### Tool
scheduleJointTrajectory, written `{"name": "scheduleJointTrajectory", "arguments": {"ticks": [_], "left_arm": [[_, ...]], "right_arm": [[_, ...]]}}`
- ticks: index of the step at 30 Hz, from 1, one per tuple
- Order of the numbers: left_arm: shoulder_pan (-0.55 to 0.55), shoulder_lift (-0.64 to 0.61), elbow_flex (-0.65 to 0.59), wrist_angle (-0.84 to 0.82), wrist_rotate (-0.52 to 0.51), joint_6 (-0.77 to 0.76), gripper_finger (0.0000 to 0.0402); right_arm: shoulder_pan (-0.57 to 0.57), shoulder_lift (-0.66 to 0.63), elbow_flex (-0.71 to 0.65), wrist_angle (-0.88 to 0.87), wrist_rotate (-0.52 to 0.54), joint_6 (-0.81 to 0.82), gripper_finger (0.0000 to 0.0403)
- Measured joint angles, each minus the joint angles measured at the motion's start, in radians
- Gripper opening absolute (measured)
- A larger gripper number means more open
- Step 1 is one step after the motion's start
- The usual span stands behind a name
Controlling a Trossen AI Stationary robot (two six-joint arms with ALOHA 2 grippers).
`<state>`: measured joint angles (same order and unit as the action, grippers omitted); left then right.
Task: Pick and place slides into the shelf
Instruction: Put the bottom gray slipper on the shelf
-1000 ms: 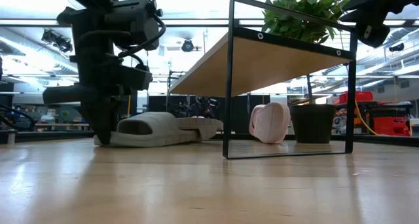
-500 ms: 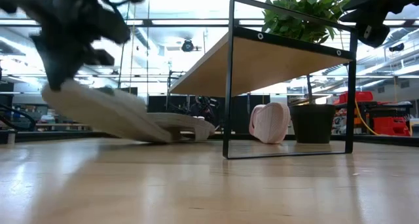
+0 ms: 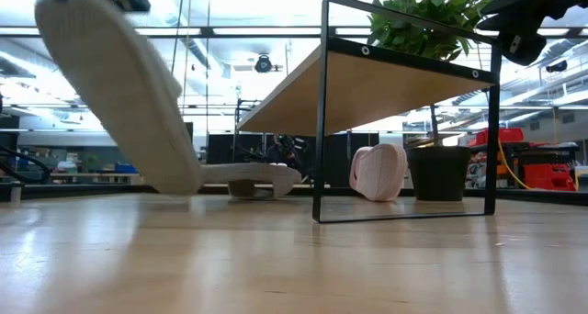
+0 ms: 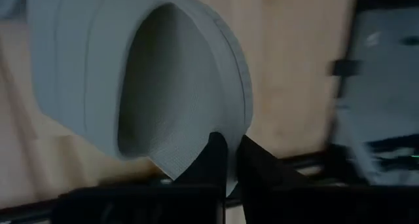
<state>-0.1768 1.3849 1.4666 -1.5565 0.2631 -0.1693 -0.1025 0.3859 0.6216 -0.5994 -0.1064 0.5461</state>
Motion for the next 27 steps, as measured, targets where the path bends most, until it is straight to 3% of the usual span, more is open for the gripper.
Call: {"name": "scheduleJointTrajectory", "arguments": {"ticks": [4, 10, 13, 17, 20, 27], "left_arm": [[-0.001, 0.000, 0.138, -0.015, 0.081, -0.069, 0.0018], [-0.018, 0.002, 0.373, -0.010, 0.076, -0.076, 0.0017], [-0.017, 0.003, 0.455, -0.009, 0.038, -0.078, 0.0017], [-0.019, 0.003, 0.520, 0.048, -0.126, -0.040, 0.0017], [-0.019, 0.008, 0.523, 0.156, -0.239, 0.123, 0.0016], [-0.019, 0.105, 0.522, 0.252, -0.348, 0.739, 0.0016]], "right_arm": [[0.000, 0.000, 0.000, 0.000, 0.000, 0.000, 0.0103], [0.000, 0.000, 0.000, 0.000, -0.005, 0.000, 0.0103], [0.000, 0.000, 0.000, 0.000, -0.015, 0.000, 0.0103], [0.000, 0.000, 0.000, 0.000, -0.023, -0.001, 0.0103], [0.000, 0.000, 0.000, 0.000, -0.023, -0.012, 0.0103], [0.000, 0.000, 0.000, 0.000, -0.023, -0.016, 0.0103]]}}
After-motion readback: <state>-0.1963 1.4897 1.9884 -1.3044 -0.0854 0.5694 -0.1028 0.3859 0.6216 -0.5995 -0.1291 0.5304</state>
